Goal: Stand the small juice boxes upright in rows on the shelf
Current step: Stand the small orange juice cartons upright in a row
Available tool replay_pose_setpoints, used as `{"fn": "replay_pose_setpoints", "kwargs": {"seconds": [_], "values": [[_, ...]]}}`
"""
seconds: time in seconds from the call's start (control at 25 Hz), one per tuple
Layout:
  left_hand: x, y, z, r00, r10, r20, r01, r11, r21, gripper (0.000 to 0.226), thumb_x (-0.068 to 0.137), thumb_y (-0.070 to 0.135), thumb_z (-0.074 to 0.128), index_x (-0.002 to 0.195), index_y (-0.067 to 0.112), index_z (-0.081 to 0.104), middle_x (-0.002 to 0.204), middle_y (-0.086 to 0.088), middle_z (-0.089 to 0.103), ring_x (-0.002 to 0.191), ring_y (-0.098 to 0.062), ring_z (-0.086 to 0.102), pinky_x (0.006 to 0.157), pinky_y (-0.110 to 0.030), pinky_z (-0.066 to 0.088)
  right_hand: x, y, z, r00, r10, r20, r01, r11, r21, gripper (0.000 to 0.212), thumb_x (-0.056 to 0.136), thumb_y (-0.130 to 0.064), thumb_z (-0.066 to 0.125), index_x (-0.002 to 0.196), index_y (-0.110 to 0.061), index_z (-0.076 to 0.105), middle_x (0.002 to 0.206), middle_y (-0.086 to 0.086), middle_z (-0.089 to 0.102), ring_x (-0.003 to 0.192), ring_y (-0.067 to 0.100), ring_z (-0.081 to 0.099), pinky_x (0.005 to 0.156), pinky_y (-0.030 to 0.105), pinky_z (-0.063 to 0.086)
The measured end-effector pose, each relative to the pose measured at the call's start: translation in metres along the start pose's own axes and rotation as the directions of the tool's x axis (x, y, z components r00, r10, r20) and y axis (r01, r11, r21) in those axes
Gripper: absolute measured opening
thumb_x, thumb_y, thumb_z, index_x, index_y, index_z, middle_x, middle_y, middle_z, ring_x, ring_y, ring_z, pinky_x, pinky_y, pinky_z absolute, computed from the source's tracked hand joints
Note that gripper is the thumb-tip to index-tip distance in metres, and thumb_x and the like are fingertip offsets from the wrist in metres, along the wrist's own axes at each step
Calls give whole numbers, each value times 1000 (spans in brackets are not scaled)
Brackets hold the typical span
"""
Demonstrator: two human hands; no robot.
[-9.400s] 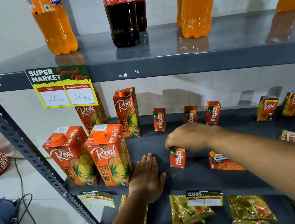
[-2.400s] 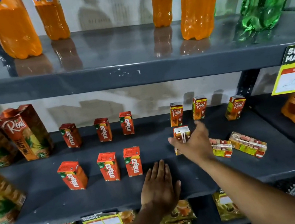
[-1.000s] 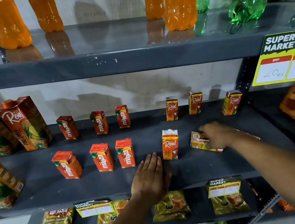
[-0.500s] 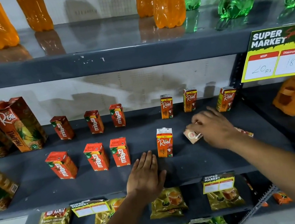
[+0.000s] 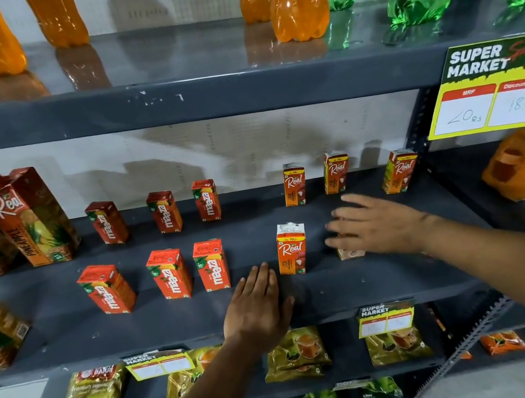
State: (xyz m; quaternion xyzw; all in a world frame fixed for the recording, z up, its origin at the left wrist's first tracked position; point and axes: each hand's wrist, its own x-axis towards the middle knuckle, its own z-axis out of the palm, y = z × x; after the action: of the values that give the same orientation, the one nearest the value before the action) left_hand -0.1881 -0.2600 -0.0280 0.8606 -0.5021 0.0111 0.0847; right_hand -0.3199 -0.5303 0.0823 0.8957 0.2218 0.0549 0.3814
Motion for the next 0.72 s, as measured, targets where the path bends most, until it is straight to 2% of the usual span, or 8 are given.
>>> {"fn": "replay_pose_setpoints", "kwargs": {"seconds": [0.12,0.24,0.32,0.4,0.52,0.6,0.64,0.72], "values": [[0,-2,1,1000,1,13,-1,1000,1,75,94,59,11,151,10,12,162,-8,6,148,-20,0,116,-34,-2,0,19,-10,995,96,40,-99,992,82,49,82,-6,54,129,-20,52,130,10,58,121,34,48,107,52,33],[0,0,1,1000,-5,21,5,1000,3,74,95,59,11,151,10,11,162,-7,4,148,-19,-2,117,-35,-2,9,30,-22,942,195,275,-273,920,282,54,83,-13,59,135,-24,48,133,3,56,122,27,46,103,42,36],[0,-1,1,999,-4,37,3,1000,9,74,95,59,11,151,11,9,162,-7,2,148,-19,-4,117,-35,-2,18,33,-31,844,307,440,-486,785,384,65,77,-30,67,138,-22,44,128,5,59,116,27,52,95,38,43],[-1,-1,0,999,-3,47,3,1000,12,74,95,59,11,151,11,9,162,-7,2,148,-19,-4,118,-35,-2,25,34,-39,716,396,575,-668,629,399,66,71,-52,70,124,-16,54,99,5,65,89,25,60,71,33,49],[-1,0,0,999,-4,40,4,1000,4,74,95,59,11,151,10,10,162,-7,3,148,-19,-3,117,-35,-2,37,25,-43,517,473,713,-837,454,305,59,70,-70,61,92,-15,58,75,1,55,65,18,52,50,28,34],[0,-1,0,999,-5,44,4,1000,6,74,95,59,11,151,10,9,162,-7,2,148,-19,-4,118,-35,-2,41,20,-40,477,519,710,-860,441,256,68,66,-78,58,96,-17,58,85,3,61,72,20,56,52,28,36],[-1,-1,0,999,-5,47,4,1000,8,74,95,59,11,151,10,9,162,-7,2,148,-19,-4,118,-35,-3,40,19,-36,486,518,704,-857,439,269,80,60,-81,59,108,-16,56,99,5,65,83,23,59,57,29,41],[-1,-1,0,999,-2,40,2,1000,10,74,95,59,11,151,10,9,162,-7,2,148,-19,-4,117,-34,-3,28,28,-29,516,456,725,-851,371,372,119,46,-79,71,140,-17,30,136,8,54,114,31,55,80,36,50]]}}
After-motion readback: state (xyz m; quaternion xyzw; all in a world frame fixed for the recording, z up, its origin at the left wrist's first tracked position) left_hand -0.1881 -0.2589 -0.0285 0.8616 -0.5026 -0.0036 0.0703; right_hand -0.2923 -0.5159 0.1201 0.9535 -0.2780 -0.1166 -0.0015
